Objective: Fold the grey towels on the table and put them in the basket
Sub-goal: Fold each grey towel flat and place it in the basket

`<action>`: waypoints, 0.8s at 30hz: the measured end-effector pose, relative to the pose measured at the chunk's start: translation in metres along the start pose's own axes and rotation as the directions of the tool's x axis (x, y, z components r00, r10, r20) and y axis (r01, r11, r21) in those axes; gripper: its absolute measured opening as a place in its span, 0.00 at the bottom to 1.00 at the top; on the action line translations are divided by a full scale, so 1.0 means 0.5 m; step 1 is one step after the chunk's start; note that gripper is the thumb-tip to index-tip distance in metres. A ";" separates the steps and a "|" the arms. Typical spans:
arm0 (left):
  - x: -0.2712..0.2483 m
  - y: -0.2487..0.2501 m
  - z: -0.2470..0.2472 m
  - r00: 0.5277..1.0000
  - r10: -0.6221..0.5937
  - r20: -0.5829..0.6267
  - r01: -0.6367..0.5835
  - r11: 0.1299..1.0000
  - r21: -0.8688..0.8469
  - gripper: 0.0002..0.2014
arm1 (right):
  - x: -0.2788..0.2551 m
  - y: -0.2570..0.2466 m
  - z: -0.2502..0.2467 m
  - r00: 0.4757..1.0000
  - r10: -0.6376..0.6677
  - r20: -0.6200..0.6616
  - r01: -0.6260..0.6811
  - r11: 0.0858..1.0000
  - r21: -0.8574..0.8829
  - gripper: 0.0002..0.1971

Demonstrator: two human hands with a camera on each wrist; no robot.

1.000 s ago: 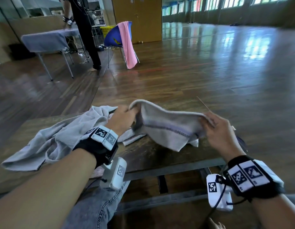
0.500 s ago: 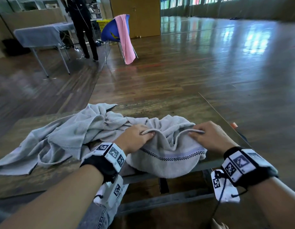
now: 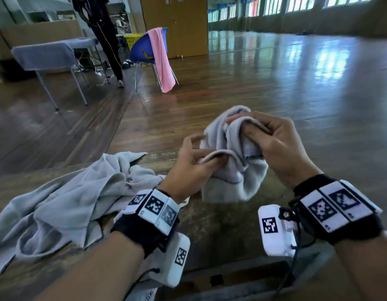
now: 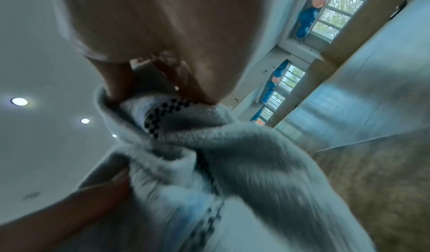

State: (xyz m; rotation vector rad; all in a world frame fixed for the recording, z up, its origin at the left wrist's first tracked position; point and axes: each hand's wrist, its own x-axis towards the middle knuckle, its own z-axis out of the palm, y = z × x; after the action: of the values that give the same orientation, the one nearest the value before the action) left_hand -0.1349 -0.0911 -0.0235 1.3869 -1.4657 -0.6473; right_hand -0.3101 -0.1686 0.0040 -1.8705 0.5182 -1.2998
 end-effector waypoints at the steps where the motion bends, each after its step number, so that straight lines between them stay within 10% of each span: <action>1: 0.007 0.010 -0.007 0.999 0.035 0.035 -0.035 0.999 -0.015 0.13 | -0.002 -0.014 0.003 0.998 -0.043 0.046 0.040 0.997 0.062 0.11; 6: -0.013 0.035 -0.033 0.996 0.062 0.057 -0.067 0.992 0.105 0.10 | -0.042 -0.007 0.006 0.982 0.024 0.189 -0.019 0.999 -0.030 0.13; 11: -0.080 -0.013 -0.042 0.945 -0.257 0.203 0.152 0.893 0.423 0.12 | -0.111 0.056 -0.046 0.979 0.205 -0.021 -0.192 0.872 -0.450 0.09; 17: -0.121 -0.024 -0.069 0.928 -0.320 0.189 0.170 0.817 0.551 0.17 | -0.159 0.079 -0.107 0.932 0.349 -0.100 -0.341 0.747 -0.571 0.08; 20: -0.127 -0.006 -0.076 0.866 -0.446 0.225 0.211 0.734 0.646 0.03 | -0.170 0.084 -0.138 0.839 0.541 -0.050 -0.446 0.632 -0.634 0.17; 22: -0.125 -0.020 -0.071 0.857 -0.480 0.184 0.242 0.692 0.680 0.21 | -0.178 0.083 -0.149 0.761 0.648 0.006 -0.475 0.565 -0.675 0.19; 24: -0.125 -0.027 -0.055 0.875 -0.459 0.153 0.284 0.743 0.606 0.20 | -0.185 0.075 -0.145 0.723 0.687 0.069 -0.456 0.551 -0.699 0.16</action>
State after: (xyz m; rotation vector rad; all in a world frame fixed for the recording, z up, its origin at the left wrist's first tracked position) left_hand -0.1128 -0.0280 -0.0427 2.1777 -1.7115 -0.7219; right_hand -0.4088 -0.1533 -0.0681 -2.1020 1.4038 -0.3149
